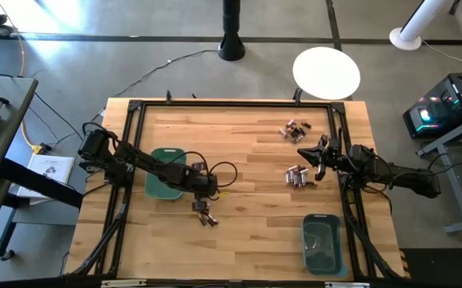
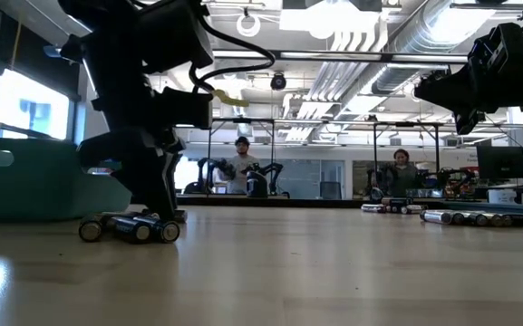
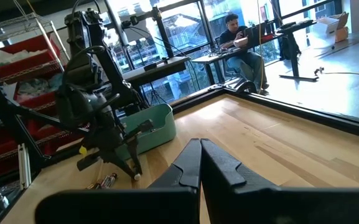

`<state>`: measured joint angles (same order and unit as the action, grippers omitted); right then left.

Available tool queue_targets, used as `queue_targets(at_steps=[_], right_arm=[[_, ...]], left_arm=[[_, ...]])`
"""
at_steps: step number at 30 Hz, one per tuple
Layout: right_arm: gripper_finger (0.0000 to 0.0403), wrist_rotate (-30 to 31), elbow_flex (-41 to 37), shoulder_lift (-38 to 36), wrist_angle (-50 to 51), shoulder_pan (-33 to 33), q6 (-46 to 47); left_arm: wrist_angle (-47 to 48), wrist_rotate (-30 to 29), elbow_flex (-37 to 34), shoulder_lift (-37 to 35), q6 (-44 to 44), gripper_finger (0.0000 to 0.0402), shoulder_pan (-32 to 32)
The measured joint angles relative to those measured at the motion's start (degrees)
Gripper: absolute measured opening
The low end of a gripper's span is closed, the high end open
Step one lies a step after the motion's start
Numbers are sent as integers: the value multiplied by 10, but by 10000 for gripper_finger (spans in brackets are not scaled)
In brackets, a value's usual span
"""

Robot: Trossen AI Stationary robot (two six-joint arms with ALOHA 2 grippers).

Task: Sort batteries
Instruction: Put the silver battery into the green bin

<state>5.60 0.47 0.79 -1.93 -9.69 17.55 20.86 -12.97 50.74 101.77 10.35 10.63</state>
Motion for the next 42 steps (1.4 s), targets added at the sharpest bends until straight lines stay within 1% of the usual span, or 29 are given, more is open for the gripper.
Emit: queue_targets(at_steps=[5, 10, 14, 16, 19, 21, 23, 27, 30, 33, 35, 38, 42], right_arm=[[0, 0, 0, 0, 0, 0, 0], [0, 0, 0, 0, 0, 0, 0], [0, 0, 0, 0, 0, 0, 0], [0, 0, 0, 0, 0, 0, 0], [0, 0, 0, 0, 0, 0, 0], [0, 0, 0, 0, 0, 0, 0], [0, 0, 0, 0, 0, 0, 0], [0, 0, 0, 0, 0, 0, 0], [0, 0, 0, 0, 0, 0, 0], [0, 0, 0, 0, 0, 0, 0], [0, 0, 0, 0, 0, 0, 0], [0, 0, 0, 0, 0, 0, 0], [0, 0, 0, 0, 0, 0, 0]], left_arm=[[-3, 0, -1, -7, 1, 37, 0], [-6, -5, 4, -32, 5, 36, 5], [-12, -28, 37, -78, 7, 35, 24], [3, -50, 51, -101, 11, 35, 39], [50, -106, 83, -146, 39, 35, 65], [109, -153, 102, -179, 77, 35, 82], [186, -187, 113, -205, 140, 35, 95], [324, -197, 115, -265, 300, 35, 99], [414, -195, 91, -290, 389, 35, 96], [443, -182, 51, -310, 440, 35, 87], [433, -166, 12, -317, 460, 35, 78], [398, -131, -44, -317, 466, 35, 62], [324, -93, -111, -316, 466, 35, 40]])
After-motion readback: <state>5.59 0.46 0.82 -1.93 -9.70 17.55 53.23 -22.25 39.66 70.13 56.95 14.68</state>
